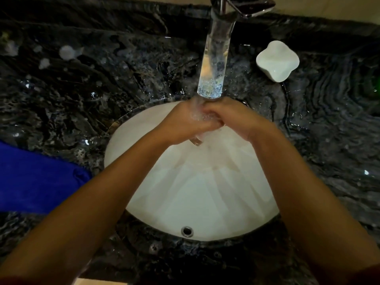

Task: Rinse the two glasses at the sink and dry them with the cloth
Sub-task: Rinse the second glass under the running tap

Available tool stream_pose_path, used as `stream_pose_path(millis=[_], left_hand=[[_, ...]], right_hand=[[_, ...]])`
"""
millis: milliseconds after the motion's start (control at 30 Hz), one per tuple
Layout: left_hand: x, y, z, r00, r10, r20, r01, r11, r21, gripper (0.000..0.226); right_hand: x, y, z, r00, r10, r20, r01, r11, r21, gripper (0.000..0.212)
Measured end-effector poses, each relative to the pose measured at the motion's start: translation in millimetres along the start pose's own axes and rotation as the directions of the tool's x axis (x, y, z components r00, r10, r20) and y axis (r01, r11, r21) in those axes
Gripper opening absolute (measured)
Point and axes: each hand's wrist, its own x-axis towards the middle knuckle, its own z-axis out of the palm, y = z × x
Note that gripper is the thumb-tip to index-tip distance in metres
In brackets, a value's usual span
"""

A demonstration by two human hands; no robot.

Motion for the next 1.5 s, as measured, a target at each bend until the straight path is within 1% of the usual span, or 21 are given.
stream_pose_path(millis=[67, 167, 233, 333, 400, 467, 567, 667, 733, 800, 867, 933, 1000, 1033, 1067, 1133, 1200, 1300, 1367, 1433, 1500], left_hand=[[-1, -5, -3, 0.998, -0.05, 0.036, 0.057, 0.97, -0.236, 0.031], [0, -15, -7, 0.975, -0.157, 0.16, 0.218, 0.83, -0.514, 0.036], [2, -20, -1, 0.957, -0.219, 0.189, 0.289, 0.736, -0.613, 0.039], [2, -20, 9, 0.939, -0.305, 0.157, 0.326, 0.657, -0.68, 0.051], [2, -22, 11, 0.944, -0.298, 0.139, 0.309, 0.657, -0.687, 0.053], [5, -27, 13, 0.948, -0.305, 0.094, 0.28, 0.65, -0.707, 0.043], [7, -30, 14, 0.935, -0.352, 0.035, 0.246, 0.576, -0.78, 0.025], [5, -31, 16, 0.903, -0.426, 0.053, 0.284, 0.501, -0.817, 0.031], [3, -34, 19, 0.898, -0.43, 0.093, 0.312, 0.475, -0.823, 0.031], [1, -35, 21, 0.884, -0.447, 0.139, 0.339, 0.406, -0.849, 0.032], [-2, -36, 20, 0.87, -0.465, 0.163, 0.352, 0.356, -0.866, 0.044], [-2, -35, 21, 0.877, -0.45, 0.165, 0.355, 0.379, -0.855, 0.059], [-3, -31, 23, 0.872, -0.464, 0.155, 0.359, 0.392, -0.847, 0.064], [-2, -31, 24, 0.87, -0.465, 0.164, 0.36, 0.372, -0.856, 0.061], [-1, -31, 24, 0.869, -0.468, 0.16, 0.353, 0.361, -0.863, 0.056], [3, -37, 24, 0.881, -0.458, 0.117, 0.304, 0.361, -0.882, 0.032], [4, -39, 24, 0.887, -0.454, 0.08, 0.273, 0.376, -0.886, 0.019], [6, -36, 22, 0.855, -0.506, 0.111, 0.305, 0.32, -0.897, 0.038], [6, -39, 17, 0.85, -0.504, 0.154, 0.339, 0.299, -0.892, 0.044], [3, -40, 10, 0.862, -0.464, 0.203, 0.379, 0.325, -0.866, 0.042], [-2, -41, 6, 0.887, -0.394, 0.243, 0.403, 0.4, -0.823, 0.044]], right_hand=[[0, 2, 1, 0.999, -0.031, -0.025, 0.032, 0.998, 0.049, 0.016], [0, 11, 14, 0.969, -0.036, -0.244, 0.095, 0.967, 0.235, 0.013], [1, 18, 25, 0.903, 0.083, -0.422, 0.097, 0.916, 0.388, 0.021], [1, 25, 44, 0.822, 0.193, -0.536, 0.094, 0.882, 0.461, 0.02], [3, 30, 58, 0.786, 0.147, -0.6, 0.161, 0.889, 0.428, 0.016], [-1, 38, 71, 0.777, 0.026, -0.628, 0.149, 0.963, 0.225, 0.019], [-16, 49, 100, 0.802, -0.251, -0.542, 0.184, 0.967, -0.175, 0.049], [-23, 60, 109, 0.757, -0.464, -0.46, 0.334, 0.88, -0.338, 0.045], [-16, 61, 96, 0.742, -0.498, -0.448, 0.356, 0.86, -0.365, 0.04], [-5, 55, 75, 0.76, -0.5, -0.415, 0.369, 0.858, -0.358, 0.033], [5, 43, 55, 0.844, -0.383, -0.375, 0.333, 0.923, -0.192, 0.019], [15, 40, 39, 0.923, -0.199, -0.328, 0.227, 0.973, 0.048, 0.013], [23, 45, 36, 0.933, -0.079, -0.35, 0.141, 0.978, 0.156, 0.02], [24, 47, 40, 0.918, -0.065, -0.391, 0.119, 0.986, 0.116, 0.025], [22, 50, 47, 0.896, -0.088, -0.435, 0.116, 0.993, 0.039, 0.028], [7, 55, 69, 0.852, -0.223, -0.473, 0.18, 0.974, -0.137, 0.028], [-9, 62, 88, 0.818, -0.329, -0.473, 0.251, 0.942, -0.221, 0.038], [-20, 72, 93, 0.792, -0.384, -0.475, 0.302, 0.922, -0.242, 0.048], [-16, 77, 77, 0.789, -0.454, -0.415, 0.355, 0.887, -0.296, 0.054], [-10, 76, 55, 0.782, -0.539, -0.313, 0.442, 0.834, -0.33, 0.06], [-7, 67, 40, 0.807, -0.527, -0.266, 0.458, 0.843, -0.283, 0.059]])
